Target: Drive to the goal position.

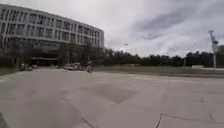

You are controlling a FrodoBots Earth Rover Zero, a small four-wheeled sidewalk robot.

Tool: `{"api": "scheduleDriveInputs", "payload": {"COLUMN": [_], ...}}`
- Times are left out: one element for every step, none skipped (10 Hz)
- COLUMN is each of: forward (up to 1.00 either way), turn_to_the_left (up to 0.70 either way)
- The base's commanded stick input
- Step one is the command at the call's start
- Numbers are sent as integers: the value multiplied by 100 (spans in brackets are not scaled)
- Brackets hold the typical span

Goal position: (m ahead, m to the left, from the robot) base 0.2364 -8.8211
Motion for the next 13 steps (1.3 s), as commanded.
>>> {"api": "scheduleDriveInputs", "payload": {"forward": [70,70,70,70,70,70,70,70,70,70,70,70,70], "turn_to_the_left": [-33,-33,-33,-33,-33,-33,-33,-33,-33,-33,-33,-33,-33]}}
